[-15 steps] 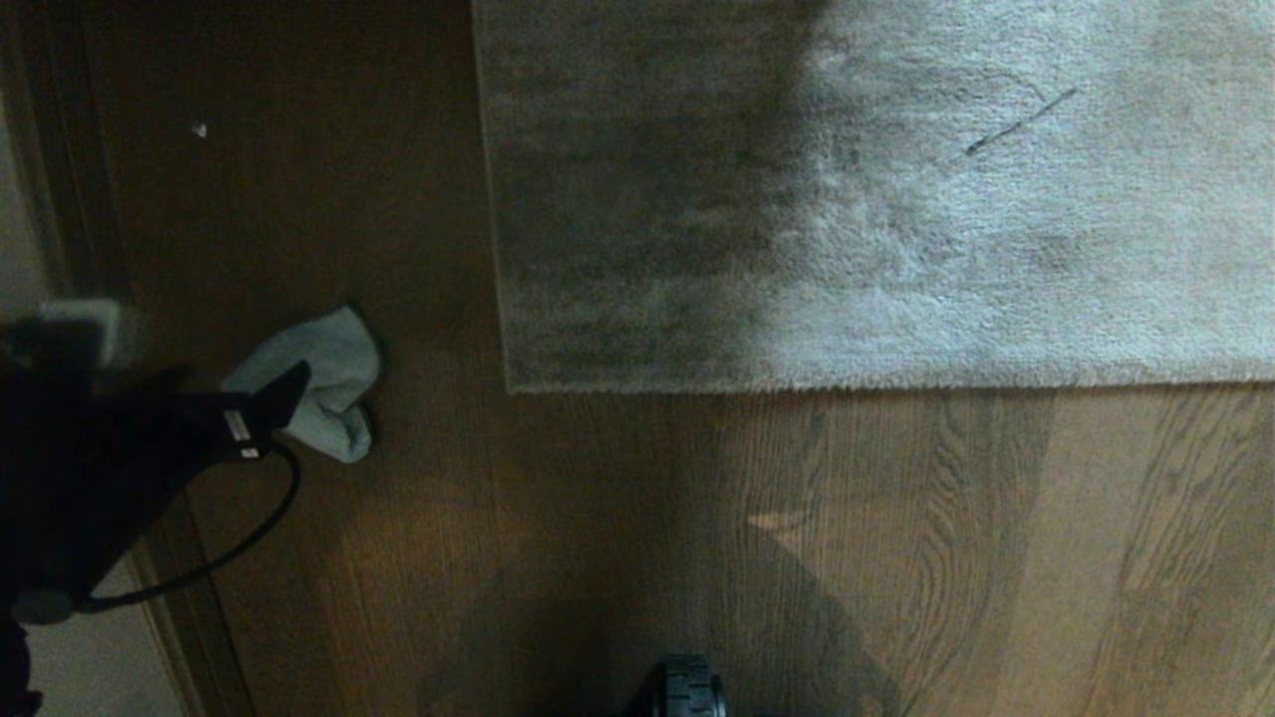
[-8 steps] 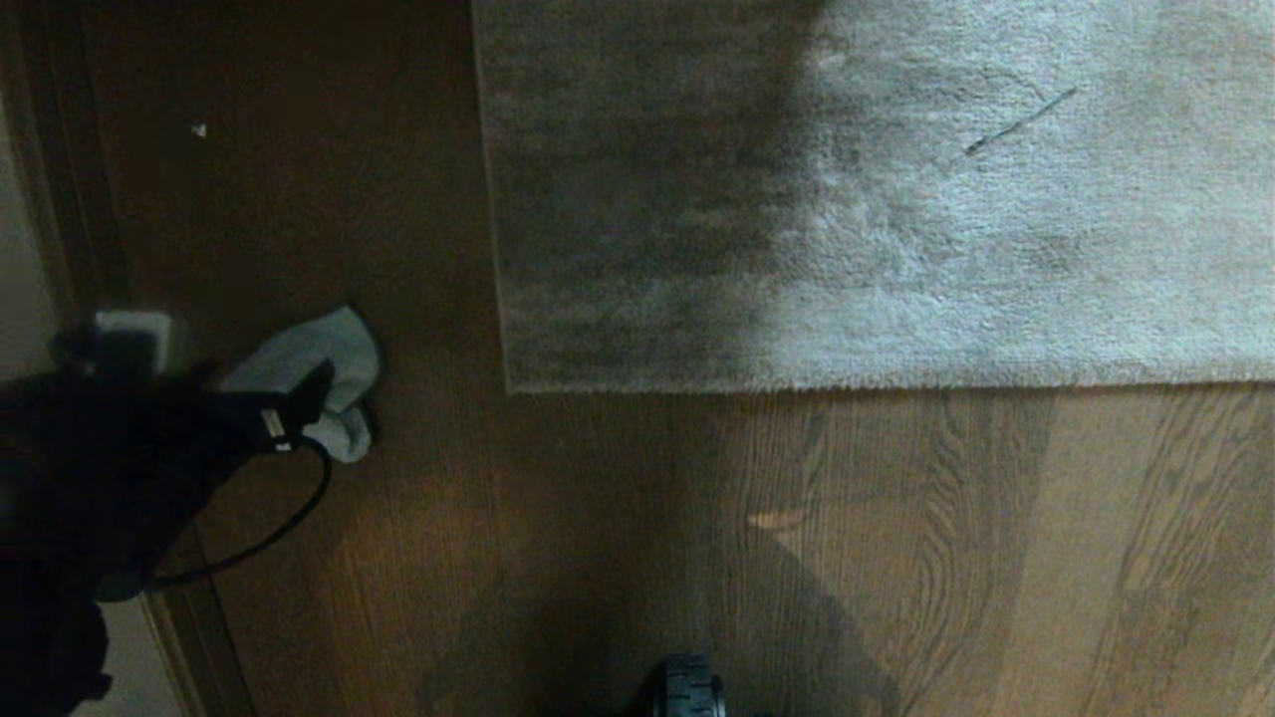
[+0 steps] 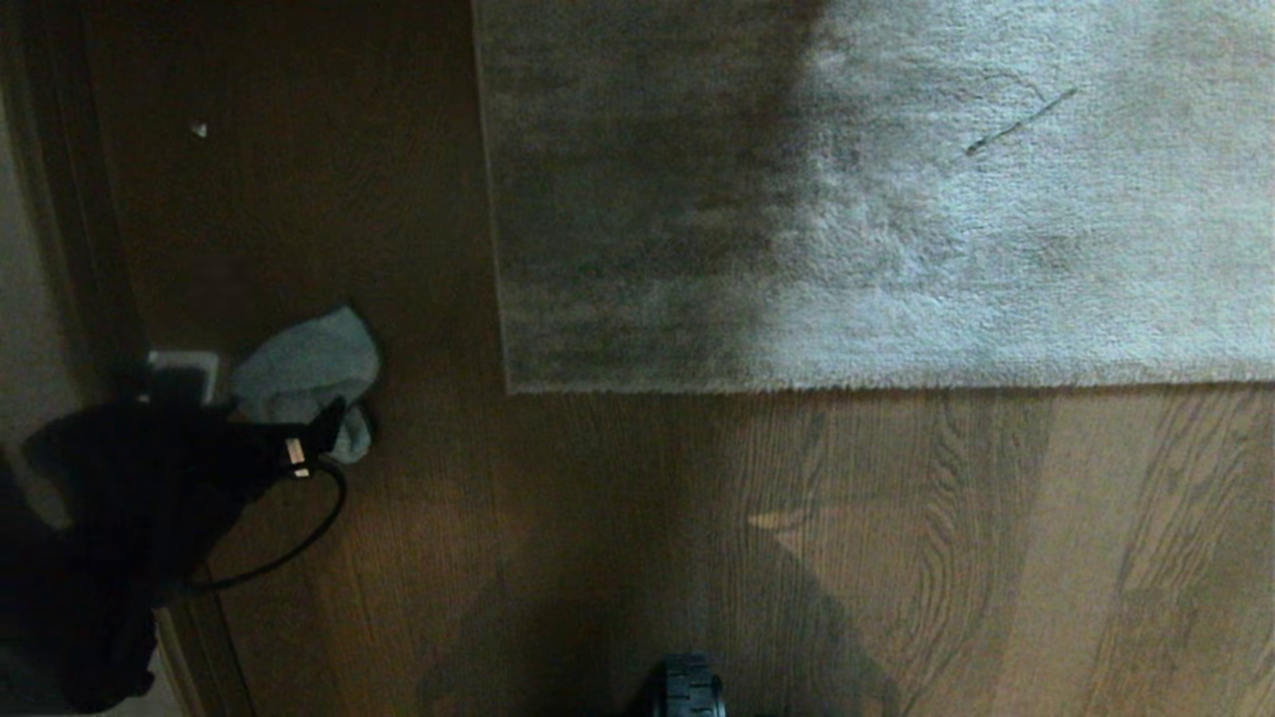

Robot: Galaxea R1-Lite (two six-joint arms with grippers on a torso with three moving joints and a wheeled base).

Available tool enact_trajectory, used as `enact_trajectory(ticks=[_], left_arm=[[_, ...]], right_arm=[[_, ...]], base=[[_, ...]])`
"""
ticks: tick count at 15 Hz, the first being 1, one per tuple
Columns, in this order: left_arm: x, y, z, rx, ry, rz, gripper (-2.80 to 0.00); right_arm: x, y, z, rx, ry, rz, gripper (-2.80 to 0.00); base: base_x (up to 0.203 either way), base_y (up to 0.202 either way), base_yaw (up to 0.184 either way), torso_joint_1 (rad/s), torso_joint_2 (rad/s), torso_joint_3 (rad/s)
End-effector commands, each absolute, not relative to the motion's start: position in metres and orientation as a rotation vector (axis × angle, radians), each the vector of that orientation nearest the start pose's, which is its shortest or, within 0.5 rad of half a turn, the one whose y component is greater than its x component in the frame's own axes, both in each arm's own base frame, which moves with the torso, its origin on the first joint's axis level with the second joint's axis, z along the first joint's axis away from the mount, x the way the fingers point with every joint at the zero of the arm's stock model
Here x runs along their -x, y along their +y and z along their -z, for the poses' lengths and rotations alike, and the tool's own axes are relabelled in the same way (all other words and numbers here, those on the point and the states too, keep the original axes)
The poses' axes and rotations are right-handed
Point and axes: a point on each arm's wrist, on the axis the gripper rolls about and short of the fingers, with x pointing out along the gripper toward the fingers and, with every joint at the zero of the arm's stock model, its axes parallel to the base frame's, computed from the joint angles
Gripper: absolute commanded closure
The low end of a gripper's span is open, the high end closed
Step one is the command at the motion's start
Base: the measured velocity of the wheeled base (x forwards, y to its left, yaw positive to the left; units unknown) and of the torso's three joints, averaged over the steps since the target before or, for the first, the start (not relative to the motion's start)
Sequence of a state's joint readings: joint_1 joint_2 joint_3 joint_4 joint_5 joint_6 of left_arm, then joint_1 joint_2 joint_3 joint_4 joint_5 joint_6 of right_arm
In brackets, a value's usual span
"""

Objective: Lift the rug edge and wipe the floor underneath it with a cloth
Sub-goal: Pick up the rag

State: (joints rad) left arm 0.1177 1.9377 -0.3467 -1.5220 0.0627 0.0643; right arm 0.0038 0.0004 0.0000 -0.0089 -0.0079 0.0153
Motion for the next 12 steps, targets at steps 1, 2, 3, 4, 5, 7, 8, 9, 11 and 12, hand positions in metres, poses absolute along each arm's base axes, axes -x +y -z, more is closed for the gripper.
enact_trajectory(ticks=[1,2,3,4,5,7,8,9,11,12], left_arm=[[-0.285,0.038,-0.087,-0.062,0.077,-0.188,-2.80],[-0.287,0.039,-0.086,-0.062,0.078,-0.190,-2.80],[-0.290,0.040,-0.085,-0.062,0.077,-0.193,-2.80],[-0.292,0.041,-0.085,-0.062,0.072,-0.194,-2.80],[-0.295,0.041,-0.084,-0.062,0.070,-0.196,-2.80],[-0.300,0.042,-0.083,-0.062,0.064,-0.196,-2.80],[-0.302,0.042,-0.085,-0.063,0.053,-0.194,-2.80],[-0.305,0.042,-0.087,-0.063,0.041,-0.194,-2.80],[-0.310,0.043,-0.092,-0.066,0.012,-0.193,-2.80],[-0.313,0.043,-0.095,-0.067,-0.003,-0.194,-2.80]], right_arm=[[0.023,0.000,-0.076,-0.015,-0.009,0.003,0.00],[0.023,0.000,-0.076,-0.015,-0.009,0.003,0.00],[0.023,0.000,-0.076,-0.015,-0.009,0.003,0.00],[0.023,0.000,-0.076,-0.015,-0.009,0.003,0.00],[0.023,0.000,-0.076,-0.014,-0.009,0.003,0.00],[0.023,0.000,-0.076,-0.015,-0.009,0.003,0.00],[0.023,0.000,-0.076,-0.014,-0.009,0.003,0.00],[0.023,0.000,-0.076,-0.015,-0.009,0.003,0.00],[0.023,0.000,-0.076,-0.015,-0.009,0.003,0.00],[0.023,0.000,-0.076,-0.015,-0.009,0.003,0.00]], base=[[0.000,0.000,0.000,0.000,0.00,0.000],[0.000,0.000,0.000,0.000,0.00,0.000],[0.000,0.000,0.000,0.000,0.00,0.000],[0.000,0.000,0.000,0.000,0.00,0.000],[0.000,0.000,0.000,0.000,0.00,0.000],[0.000,0.000,0.000,0.000,0.00,0.000],[0.000,0.000,0.000,0.000,0.00,0.000],[0.000,0.000,0.000,0.000,0.00,0.000],[0.000,0.000,0.000,0.000,0.00,0.000],[0.000,0.000,0.000,0.000,0.00,0.000]])
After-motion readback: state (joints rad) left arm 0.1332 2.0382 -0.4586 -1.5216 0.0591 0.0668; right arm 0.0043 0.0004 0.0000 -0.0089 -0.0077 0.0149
